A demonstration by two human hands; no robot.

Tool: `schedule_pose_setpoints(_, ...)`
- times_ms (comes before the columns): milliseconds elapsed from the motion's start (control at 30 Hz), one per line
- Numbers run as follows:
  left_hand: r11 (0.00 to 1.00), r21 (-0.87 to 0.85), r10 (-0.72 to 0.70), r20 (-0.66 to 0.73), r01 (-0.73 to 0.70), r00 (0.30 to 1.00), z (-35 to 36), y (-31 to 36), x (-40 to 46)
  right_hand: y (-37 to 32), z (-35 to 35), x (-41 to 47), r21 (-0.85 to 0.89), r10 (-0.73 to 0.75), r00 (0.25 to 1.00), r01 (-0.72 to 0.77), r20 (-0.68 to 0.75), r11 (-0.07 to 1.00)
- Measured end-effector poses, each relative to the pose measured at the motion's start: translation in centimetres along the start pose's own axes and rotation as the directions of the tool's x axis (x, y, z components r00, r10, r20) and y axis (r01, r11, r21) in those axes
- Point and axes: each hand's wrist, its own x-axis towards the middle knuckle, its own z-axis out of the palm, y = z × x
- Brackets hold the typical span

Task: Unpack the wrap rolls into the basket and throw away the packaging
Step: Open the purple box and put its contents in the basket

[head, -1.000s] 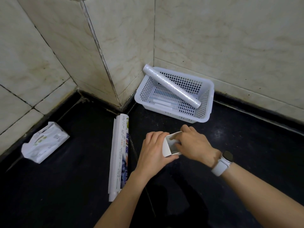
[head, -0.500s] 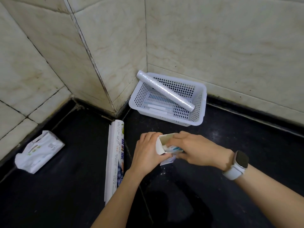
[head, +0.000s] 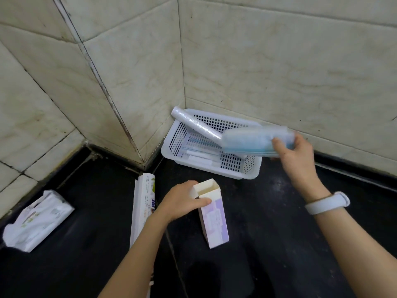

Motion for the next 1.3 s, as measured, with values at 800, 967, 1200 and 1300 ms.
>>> schedule_pose_setpoints(800, 0.979, 0.201, 0.016, -0.178, 0.021, 0.984, 2.5, -4.3, 4.1, 7.5, 8.1, 4.4, -0.834, 0.068, 0.913, 0.334, 0.402, 0.44)
schedule_pose_setpoints(967, 0.986, 0.166, 0.013, -0.191, 0.019, 0.982, 2.7, -4.4, 3.8, 7.4, 9.0, 5.8, -0.798, 0.34, 0.881, 0.067, 0.329, 0.599)
schedule_pose_setpoints(1200, 0.987, 0.16, 0.02, -0.2, 0.012, 0.98, 2.7, -4.4, 3.6, 8.8, 10.2, 6.2, -0.779, 0.449, 0.805, 0.025, 0.387, 0.627)
schedule_pose_setpoints(1300, 0.989, 0.15, 0.018, -0.202, 0.013, 0.979, 2.7, -4.5, 3.6, 9.3, 10.4, 6.0, -0.77, 0.345, 0.822, 0.167, 0.453, 0.616)
